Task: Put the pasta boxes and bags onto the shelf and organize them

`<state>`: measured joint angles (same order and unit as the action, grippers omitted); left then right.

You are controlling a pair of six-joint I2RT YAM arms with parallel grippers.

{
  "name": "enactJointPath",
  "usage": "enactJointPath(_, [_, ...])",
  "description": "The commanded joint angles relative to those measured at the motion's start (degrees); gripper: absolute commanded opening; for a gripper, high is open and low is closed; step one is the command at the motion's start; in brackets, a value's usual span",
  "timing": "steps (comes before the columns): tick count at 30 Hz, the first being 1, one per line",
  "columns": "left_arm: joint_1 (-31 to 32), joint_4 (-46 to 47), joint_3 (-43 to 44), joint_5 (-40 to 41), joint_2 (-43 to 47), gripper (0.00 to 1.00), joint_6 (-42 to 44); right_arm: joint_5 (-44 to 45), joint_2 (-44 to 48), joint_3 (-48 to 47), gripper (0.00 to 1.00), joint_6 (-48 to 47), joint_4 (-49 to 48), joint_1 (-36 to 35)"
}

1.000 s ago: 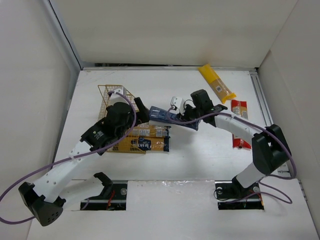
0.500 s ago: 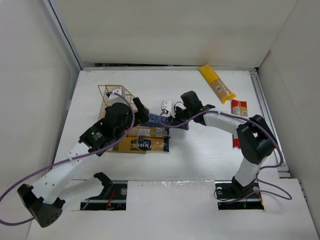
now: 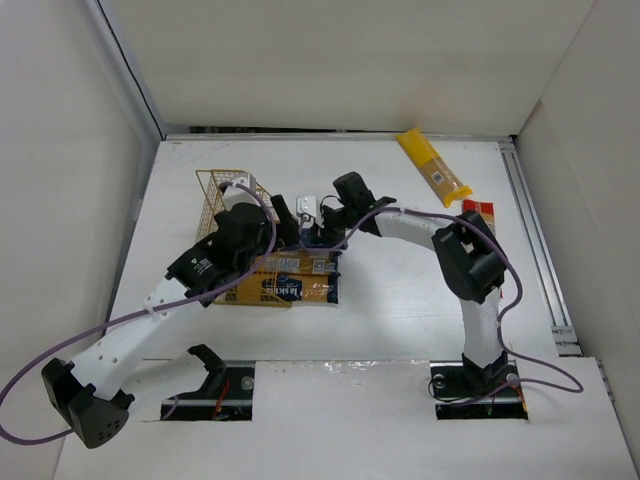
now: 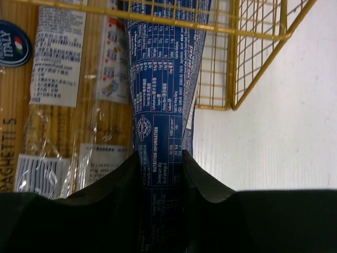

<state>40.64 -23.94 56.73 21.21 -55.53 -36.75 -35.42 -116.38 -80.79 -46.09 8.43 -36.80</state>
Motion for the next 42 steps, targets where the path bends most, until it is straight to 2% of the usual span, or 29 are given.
enactJointPath(1, [-0.13,0.65,2.07,-0.21,-0.72,1.00,1.16,-9.22,-0.33,-7.26,0.05,-1.02,-7.46,-3.10])
enactJointPath(9, [-0.13,0.65,3.21,-0.21,-3.01,1.00,0.63,-12.03,-5.35,-11.93,0.14,1.96,-7.46,-5.65])
enactJointPath(12, [-0.13,1.18,3.21,-0.21,-3.53,1.00,0.63,-12.04,-5.35,-11.93,0.48,2.58,-7.46,-5.66])
enactJointPath(13, [-0.13,1.18,3.82,-0.21,-3.53,1.00,0.63,-9.61,-4.74,-11.23,0.56,2.58,-7.46,-5.66])
enactJointPath(14, [-0.13,1.18,3.83,-0.73,-4.14,1.00,0.63,-8.28,-3.43,-9.84,0.72,3.10,-7.46,-5.66])
enactJointPath(16, [-0.13,1.71,3.83,-0.73,-4.15,1.00,1.24,-3.55,-1.32,-7.81,0.85,4.06,-7.46,-5.66])
enactJointPath(17, [-0.13,1.71,4.35,-0.73,-4.15,1.00,1.24,-2.21,-0.09,-6.84,1.00,4.07,-7.46,-4.44])
enactJointPath(20, [-0.13,2.85,4.35,-1.26,-4.15,1.00,2.29,6.03,5.97,-1.75,1.00,8.02,-7.98,-0.84])
enactJointPath(23, [-0.13,3.47,4.88,-1.79,-4.68,1.00,2.91,9.83,13.61,4.67,1.00,11.45,-8.51,4.52])
enactJointPath(26, [-0.13,4.78,4.88,-2.40,-4.68,1.00,4.23,8.54,18.72,7.84,1.00,14.62,-7.64,15.50])
enactJointPath(27, [-0.13,5.31,4.88,-2.40,-4.68,1.00,4.23,8.52,18.73,7.84,1.00,14.62,-5.72,21.44])
enactJointPath(29, [-0.13,5.31,4.88,-3.02,-5.20,1.00,4.84,11.14,14.79,0.32,1.00,14.01,6.47,26.49])
enactJointPath(30, [-0.13,5.31,5.49,-3.54,-5.20,1.00,4.85,16.38,12.60,-3.02,1.00,14.01,11.13,28.51])
enactJointPath(32, [-0.13,5.31,5.50,-3.55,-5.73,1.00,4.85,20.20,6.12,-11.96,1.00,10.77,20.79,33.18])
enactJointPath(33, [-0.13,5.31,5.50,-3.55,-5.73,1.00,4.85,21.35,4.42,-14.28,1.00,10.14,21.89,34.50])
enactJointPath(35, [-0.13,5.31,5.50,-3.02,-5.73,1.00,4.85,16.12,0.04,-19.45,1.00,9.09,21.90,38.36])
enactJointPath(38, [-0.13,5.31,5.50,-3.02,-5.73,1.00,4.85,13.97,-5.24,-26.23,1.00,7.60,24.00,42.49])
enactJointPath(39, [-0.13,4.62,5.50,-2.32,-5.73,1.00,4.85,13.97,-9.18,-31.91,1.00,5.85,26.88,43.03])
enactJointPath(42, [-0.13,4.08,6.02,-1.79,-6.87,1.00,4.85,13.97,-17.00,-40.38,1.00,1.02,33.64,43.56])
